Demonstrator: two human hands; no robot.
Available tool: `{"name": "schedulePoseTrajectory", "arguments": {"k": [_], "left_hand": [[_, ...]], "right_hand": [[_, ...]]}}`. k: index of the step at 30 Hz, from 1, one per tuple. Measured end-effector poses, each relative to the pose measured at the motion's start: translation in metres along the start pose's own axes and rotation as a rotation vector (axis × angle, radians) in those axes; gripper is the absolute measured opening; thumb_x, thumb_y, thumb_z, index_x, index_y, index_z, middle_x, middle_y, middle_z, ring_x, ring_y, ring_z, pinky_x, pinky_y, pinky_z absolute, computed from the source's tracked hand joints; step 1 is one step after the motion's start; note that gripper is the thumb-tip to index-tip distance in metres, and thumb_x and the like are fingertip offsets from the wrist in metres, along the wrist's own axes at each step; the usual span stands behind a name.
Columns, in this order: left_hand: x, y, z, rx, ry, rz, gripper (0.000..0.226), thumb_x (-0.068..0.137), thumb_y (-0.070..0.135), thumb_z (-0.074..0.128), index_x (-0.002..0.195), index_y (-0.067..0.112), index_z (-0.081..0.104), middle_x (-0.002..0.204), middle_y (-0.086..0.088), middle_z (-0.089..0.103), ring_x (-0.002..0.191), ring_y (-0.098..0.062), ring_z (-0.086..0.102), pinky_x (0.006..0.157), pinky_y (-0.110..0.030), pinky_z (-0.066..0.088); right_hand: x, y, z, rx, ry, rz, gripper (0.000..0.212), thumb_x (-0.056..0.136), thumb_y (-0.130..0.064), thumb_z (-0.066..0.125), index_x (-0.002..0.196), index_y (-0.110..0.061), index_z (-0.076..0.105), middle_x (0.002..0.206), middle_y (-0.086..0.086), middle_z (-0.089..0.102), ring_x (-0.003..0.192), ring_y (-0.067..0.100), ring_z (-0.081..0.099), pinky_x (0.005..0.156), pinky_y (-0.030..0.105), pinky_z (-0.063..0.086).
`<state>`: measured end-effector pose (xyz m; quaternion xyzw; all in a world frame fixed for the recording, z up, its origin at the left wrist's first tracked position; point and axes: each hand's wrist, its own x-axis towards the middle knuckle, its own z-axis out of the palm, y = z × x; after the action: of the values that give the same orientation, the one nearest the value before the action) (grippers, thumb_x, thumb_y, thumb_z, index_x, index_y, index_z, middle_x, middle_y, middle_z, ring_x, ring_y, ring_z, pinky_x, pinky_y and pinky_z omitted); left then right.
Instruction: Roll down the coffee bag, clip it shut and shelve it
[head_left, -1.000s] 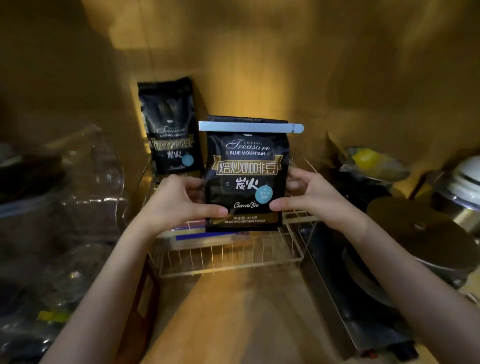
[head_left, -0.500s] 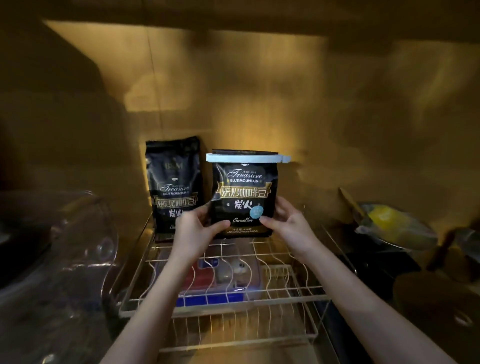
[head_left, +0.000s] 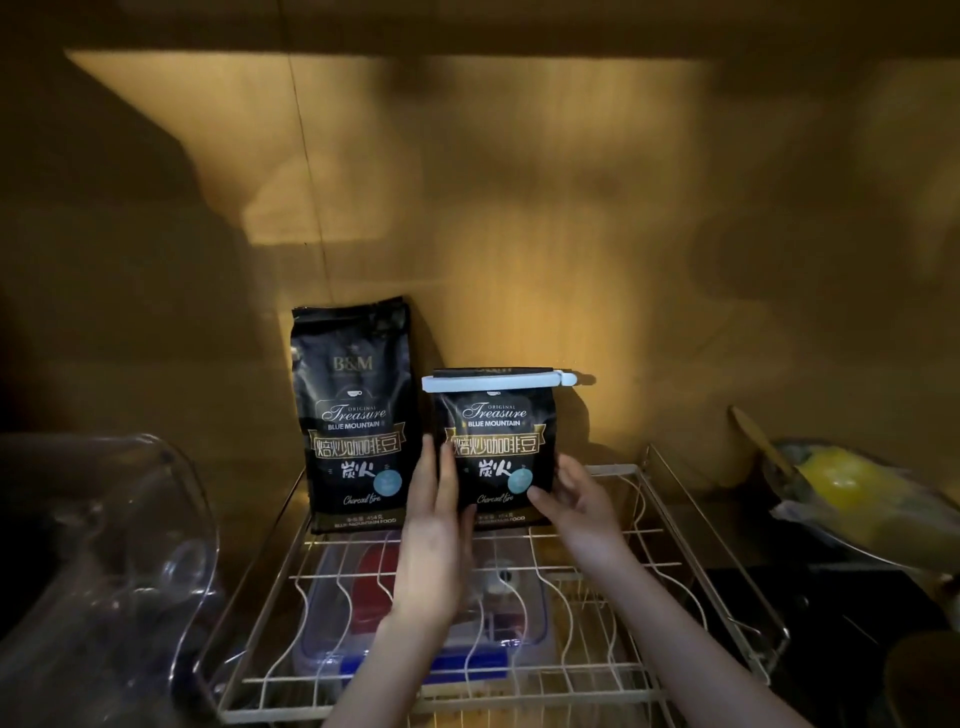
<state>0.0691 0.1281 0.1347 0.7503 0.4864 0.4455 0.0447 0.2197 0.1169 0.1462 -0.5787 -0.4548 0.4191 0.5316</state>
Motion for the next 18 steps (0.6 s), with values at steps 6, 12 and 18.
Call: {"name": "schedulePoseTrajectory", "arguments": {"k": [6,12,18], "left_hand": [[0.011,-0.006,0.014,0.297,-0.119,0.125,0.102,0.058,-0.008,0.076,0.139,0.005,0.015,0.149,-0.013,0.024,0.14,-0.018,-0.013,0.108,-0.035,0.021],[0.021,-0.007,0.01,0.328,-0.271,0.125,0.089,0.08,-0.015,0.048,0.132,0.008,-0.02,0.143,-0.008,-0.027,0.128,-0.02,-0.031,0.111,-0.022,0.006],[0.03,0.007,-0.008,0.372,-0.38,0.063,0.079,0.09,0.013,0.047,0.134,0.009,-0.019,0.153,-0.01,-0.014,0.135,-0.016,-0.019,0.115,-0.027,0.018]], "right_hand": [[0.008,-0.001,0.005,-0.042,0.005,-0.056,0.054,0.083,-0.015,0.063,0.133,-0.01,0.042,0.133,0.007,0.054,0.122,0.019,0.05,0.101,0.037,0.043],[0.013,-0.003,0.012,-0.107,0.004,-0.103,0.045,0.087,-0.015,0.059,0.13,-0.011,0.044,0.12,-0.001,0.055,0.116,0.016,0.051,0.091,0.026,0.043],[0.007,-0.024,0.008,-0.347,-0.109,-0.007,0.043,0.096,-0.018,0.044,0.137,-0.011,0.035,0.134,0.001,0.049,0.112,0.014,0.048,0.091,0.028,0.039]]}}
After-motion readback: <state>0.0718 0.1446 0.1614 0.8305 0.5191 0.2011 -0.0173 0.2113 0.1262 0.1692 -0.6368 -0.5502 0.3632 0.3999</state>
